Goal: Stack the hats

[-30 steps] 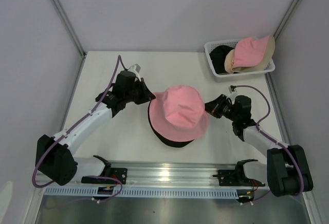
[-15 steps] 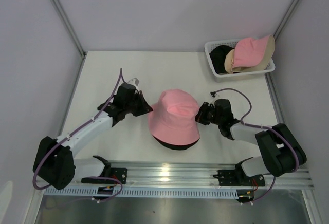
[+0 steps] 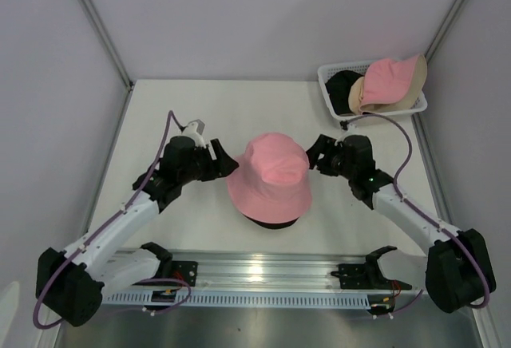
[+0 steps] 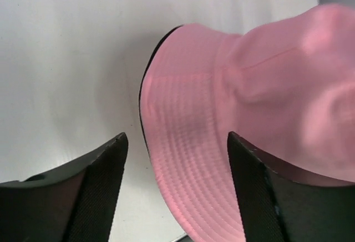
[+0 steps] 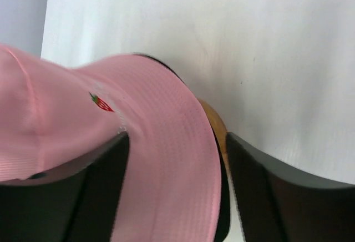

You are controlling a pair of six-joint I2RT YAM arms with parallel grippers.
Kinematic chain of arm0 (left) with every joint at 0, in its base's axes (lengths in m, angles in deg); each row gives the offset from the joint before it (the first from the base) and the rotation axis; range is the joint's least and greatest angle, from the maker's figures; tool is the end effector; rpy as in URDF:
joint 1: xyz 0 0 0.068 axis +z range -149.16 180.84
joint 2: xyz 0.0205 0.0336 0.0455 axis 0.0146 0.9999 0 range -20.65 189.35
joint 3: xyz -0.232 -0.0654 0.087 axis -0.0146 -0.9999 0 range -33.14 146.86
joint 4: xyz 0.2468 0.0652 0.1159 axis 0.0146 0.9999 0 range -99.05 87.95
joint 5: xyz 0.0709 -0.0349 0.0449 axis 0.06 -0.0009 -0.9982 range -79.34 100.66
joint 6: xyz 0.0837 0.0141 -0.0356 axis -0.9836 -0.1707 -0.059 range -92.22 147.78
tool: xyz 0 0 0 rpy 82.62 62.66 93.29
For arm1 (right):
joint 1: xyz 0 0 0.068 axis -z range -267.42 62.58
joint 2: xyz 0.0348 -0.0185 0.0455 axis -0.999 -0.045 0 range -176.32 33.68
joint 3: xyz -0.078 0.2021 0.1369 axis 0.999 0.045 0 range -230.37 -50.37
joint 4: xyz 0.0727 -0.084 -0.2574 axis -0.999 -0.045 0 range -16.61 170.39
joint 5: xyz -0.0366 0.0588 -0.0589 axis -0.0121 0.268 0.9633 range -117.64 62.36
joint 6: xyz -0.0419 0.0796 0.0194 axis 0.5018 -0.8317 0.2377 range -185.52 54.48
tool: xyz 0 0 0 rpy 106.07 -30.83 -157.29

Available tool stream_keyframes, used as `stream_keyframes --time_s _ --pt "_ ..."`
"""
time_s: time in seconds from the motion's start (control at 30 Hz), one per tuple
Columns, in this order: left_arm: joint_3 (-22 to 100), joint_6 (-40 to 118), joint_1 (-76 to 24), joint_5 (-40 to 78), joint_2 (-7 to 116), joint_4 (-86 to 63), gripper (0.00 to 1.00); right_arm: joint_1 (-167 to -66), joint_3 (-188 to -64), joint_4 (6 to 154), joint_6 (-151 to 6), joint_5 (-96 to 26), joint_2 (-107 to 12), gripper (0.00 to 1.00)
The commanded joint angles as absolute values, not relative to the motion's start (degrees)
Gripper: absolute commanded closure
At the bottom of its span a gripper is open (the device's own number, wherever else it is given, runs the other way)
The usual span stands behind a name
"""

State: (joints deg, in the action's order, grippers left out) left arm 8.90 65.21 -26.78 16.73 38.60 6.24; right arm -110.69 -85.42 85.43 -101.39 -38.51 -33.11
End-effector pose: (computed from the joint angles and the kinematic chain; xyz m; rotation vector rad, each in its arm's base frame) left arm 0.2586 -0.1450 0.2206 -0.1264 2.2330 -0.7592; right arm 0.2863 0.1402 0.1823 0.1096 2.1303 0.8240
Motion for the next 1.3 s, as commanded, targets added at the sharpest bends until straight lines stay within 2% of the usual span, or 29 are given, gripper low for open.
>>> stream_keyframes --time_s 0.0,0.1,0.17,0.27,0.3,0.4,0.57,0.67,0.97,1.17,1.23,1.27 --pt "12.82 62.76 -26.41 15.06 32.29 9.99 0.23 -108.87 -95.68 72.42 -96.46 -34.5 -30.66 0.22" --pt "14.76 62.67 -26.41 12.51 27.02 15.53 0.18 -105.54 -102.19 64.42 -94.0 -32.31 -30.14 0.2" --pt "15.11 61.97 -26.41 12.5 24.45 17.31 0.18 -104.48 -104.5 61.34 -92.5 -31.51 -29.52 0.2" --pt "13.8 59.52 -26.5 17.23 20.58 17.49 0.3 -103.59 -107.23 60.36 -91.8 -32.03 -27.06 0.19" --pt "13.27 59.16 -26.67 21.78 20.05 16.97 0.4 -103.59 -107.58 60.62 -91.71 -32.99 -25.93 0.18" --pt "10.02 58.28 -30.09 25.86 19.78 14.16 0.55 -103.59 -108.55 61.06 -91.53 -32.57 -24.95 0.14" --pt "8.52 54.33 -42.13 26.48 26.1 9.06 0.62 -100.53 -112.14 59.21 -91.62 -28.34 -26.96 0.09" --pt "8.08 52.92 -46.35 23.59 31.1 6.95 0.68 -96.93 -116.44 58.07 -92.5 -27.64 -30.56 0.01" --pt "2.55 53.27 -48.3 5.32 38.93 -0.52 0.7 -88.13 -126.83 62.54 -89.41 -17.88 -44.34 0.01" --pt "4.82 53.27 -48.3 5.73 42.02 0.26 0.74 -81.89 -134.11 65.1 -92.94 -19.38 -57.36 0.0" --pt "5.09 53.27 -48.3 7.49 39.83 3.23 0.71 -80.92 -137.01 64.49 -92.76 -19.02 -63.4 0.0" --pt "4.92 53.36 -48.3 7.85 35.99 4.38 0.63 -79.7 -140.33 64.31 -92.59 -19.28 -65.53 0.01"
